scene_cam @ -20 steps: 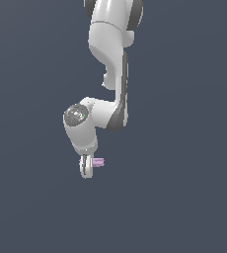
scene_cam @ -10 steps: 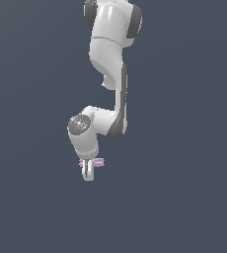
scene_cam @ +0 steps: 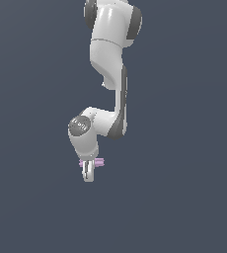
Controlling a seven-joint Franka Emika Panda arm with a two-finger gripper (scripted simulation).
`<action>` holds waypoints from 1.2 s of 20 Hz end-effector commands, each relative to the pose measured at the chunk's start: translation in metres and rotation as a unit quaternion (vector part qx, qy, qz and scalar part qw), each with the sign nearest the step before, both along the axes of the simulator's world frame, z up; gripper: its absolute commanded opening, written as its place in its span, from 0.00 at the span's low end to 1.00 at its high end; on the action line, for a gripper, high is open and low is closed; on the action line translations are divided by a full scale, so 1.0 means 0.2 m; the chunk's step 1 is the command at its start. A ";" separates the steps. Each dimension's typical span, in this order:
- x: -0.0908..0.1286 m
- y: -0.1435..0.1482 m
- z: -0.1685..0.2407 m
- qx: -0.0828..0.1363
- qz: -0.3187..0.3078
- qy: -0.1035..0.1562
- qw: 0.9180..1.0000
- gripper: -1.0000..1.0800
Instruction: Pick up the object and move it to a goal position.
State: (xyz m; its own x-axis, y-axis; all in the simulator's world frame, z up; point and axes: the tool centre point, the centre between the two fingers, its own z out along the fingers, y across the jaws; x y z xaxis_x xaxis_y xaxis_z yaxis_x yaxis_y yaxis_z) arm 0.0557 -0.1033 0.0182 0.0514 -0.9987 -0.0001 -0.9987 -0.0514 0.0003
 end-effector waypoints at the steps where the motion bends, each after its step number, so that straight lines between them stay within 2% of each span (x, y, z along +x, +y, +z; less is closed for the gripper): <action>1: 0.00 0.00 0.00 0.000 0.000 0.000 1.000 0.00; 6: 0.00 0.01 0.00 0.000 0.000 0.000 1.000 0.00; 11: 0.01 0.11 0.03 0.000 0.000 0.000 1.000 0.00; 24: 0.10 0.69 0.22 0.000 0.000 0.000 1.000 0.00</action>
